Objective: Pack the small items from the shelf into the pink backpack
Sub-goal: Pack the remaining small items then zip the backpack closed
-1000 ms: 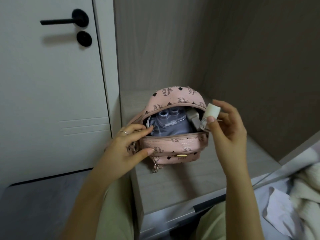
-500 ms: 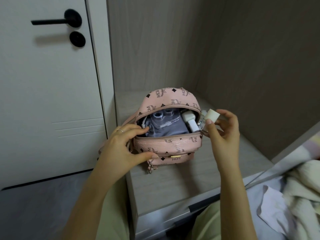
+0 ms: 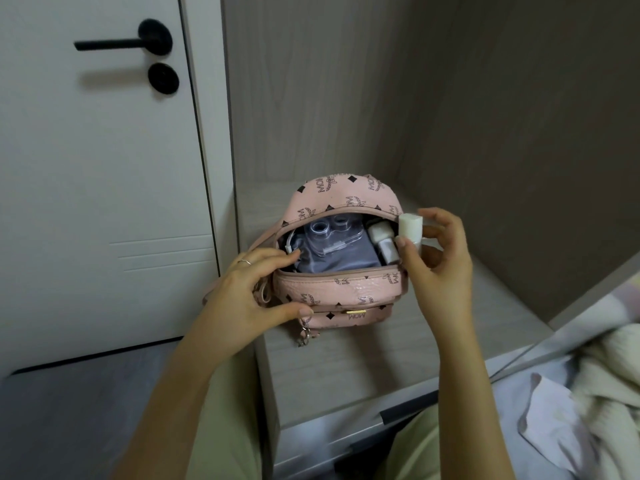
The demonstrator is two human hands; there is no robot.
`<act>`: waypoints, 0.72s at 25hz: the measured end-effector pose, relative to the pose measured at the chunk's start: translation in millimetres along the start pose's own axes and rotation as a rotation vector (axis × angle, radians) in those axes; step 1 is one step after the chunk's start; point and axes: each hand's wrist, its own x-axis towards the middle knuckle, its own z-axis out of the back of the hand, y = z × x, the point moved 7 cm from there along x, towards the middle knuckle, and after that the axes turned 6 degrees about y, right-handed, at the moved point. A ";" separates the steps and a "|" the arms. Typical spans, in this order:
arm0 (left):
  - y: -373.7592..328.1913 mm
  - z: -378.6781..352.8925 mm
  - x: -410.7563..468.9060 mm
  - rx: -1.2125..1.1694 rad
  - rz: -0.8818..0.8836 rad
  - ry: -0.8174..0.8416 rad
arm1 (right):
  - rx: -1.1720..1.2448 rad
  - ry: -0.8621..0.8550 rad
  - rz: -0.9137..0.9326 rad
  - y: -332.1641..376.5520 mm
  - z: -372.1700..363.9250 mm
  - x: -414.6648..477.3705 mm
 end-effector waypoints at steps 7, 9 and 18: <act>14.1 2.3 -6.4 -0.247 0.051 -0.018 | 0.007 0.012 0.134 38.3 -13.1 -5.5; 15.7 3.1 -7.2 -0.245 0.059 -0.023 | 0.002 0.120 0.203 52.6 -28.5 -10.6; 22.3 3.8 -9.9 -0.307 0.052 -0.060 | -0.253 0.289 0.157 74.0 -97.2 -18.5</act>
